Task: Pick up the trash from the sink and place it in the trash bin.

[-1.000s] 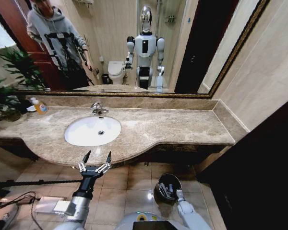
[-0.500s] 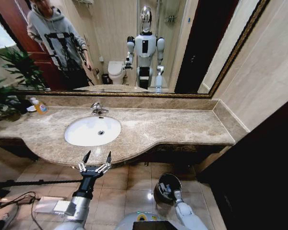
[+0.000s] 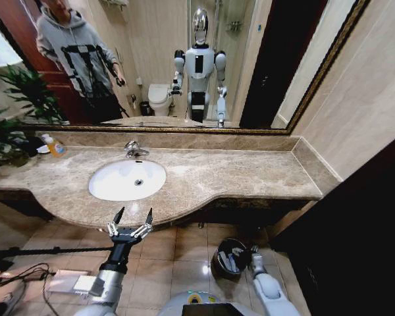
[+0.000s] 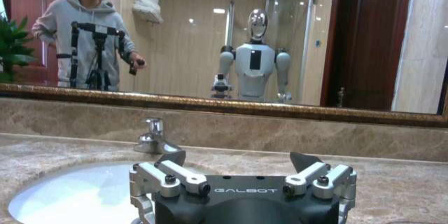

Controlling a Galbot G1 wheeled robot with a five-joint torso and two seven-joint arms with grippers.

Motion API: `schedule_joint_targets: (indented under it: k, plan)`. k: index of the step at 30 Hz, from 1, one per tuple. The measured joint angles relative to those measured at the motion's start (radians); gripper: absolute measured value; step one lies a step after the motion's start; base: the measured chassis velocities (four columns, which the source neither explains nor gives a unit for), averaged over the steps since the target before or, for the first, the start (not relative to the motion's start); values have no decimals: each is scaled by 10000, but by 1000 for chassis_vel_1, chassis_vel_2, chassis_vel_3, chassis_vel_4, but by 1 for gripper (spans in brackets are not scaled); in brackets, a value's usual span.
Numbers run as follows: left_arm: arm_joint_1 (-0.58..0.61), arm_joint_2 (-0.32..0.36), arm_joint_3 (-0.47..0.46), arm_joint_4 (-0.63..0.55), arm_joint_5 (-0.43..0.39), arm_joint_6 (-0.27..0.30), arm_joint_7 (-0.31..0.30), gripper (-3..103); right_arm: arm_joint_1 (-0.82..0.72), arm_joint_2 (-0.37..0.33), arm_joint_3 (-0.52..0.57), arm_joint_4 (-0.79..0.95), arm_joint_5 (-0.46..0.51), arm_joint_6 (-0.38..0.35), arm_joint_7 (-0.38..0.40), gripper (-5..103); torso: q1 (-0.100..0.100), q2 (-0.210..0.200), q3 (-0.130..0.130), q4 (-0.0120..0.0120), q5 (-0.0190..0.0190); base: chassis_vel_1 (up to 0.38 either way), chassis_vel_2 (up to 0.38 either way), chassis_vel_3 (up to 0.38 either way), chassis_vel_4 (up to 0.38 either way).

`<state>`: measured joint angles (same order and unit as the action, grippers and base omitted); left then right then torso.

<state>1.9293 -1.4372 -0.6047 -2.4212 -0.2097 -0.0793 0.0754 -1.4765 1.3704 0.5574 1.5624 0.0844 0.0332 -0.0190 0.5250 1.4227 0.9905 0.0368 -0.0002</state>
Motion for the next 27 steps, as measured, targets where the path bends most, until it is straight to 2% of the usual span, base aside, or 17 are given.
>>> schedule_joint_targets:
  k: [2, 3, 7, 13, 22, 27]
  plan:
    - [0, 0, 0, 0, 0, 0, 0, 100, -458, 155, 246, 1180, 47, -33, 41, 100, 0, 0, 0, 1, 5, 0, 0, 0, 0]
    - [0, 0, 0, 0, 0, 0, 0, 100, -458, 155, 246, 1180, 47, -33, 41, 100, 0, 0, 0, 1, 5, 0, 0, 0, 0]
    - [0, 0, 0, 0, 0, 0, 0, 100, -1359, 549, 619, 3601, 390, -167, 267, 100, 0, 0, 0, 0, 1, 0, 0, 0, 0]
    - [0, 0, 0, 0, 0, 0, 0, 100, -2097, 746, 1034, 5597, 767, -241, 458, 100, 0, 0, 0, 0, 1, 0, 0, 0, 0]
    - [-1, 0, 0, 0, 0, 0, 0, 100, -2410, 1007, 1166, 7968, 1147, -849, 676, 100, 0, 0, 0, 0, 1, 0, 0, 0, 0]
    - [-1, 0, 0, 0, 0, 0, 0, 100, -2570, 1066, 1140, 8612, 1124, -949, 685, 100, 0, 0, 0, 0, 1, 0, 0, 0, 0]
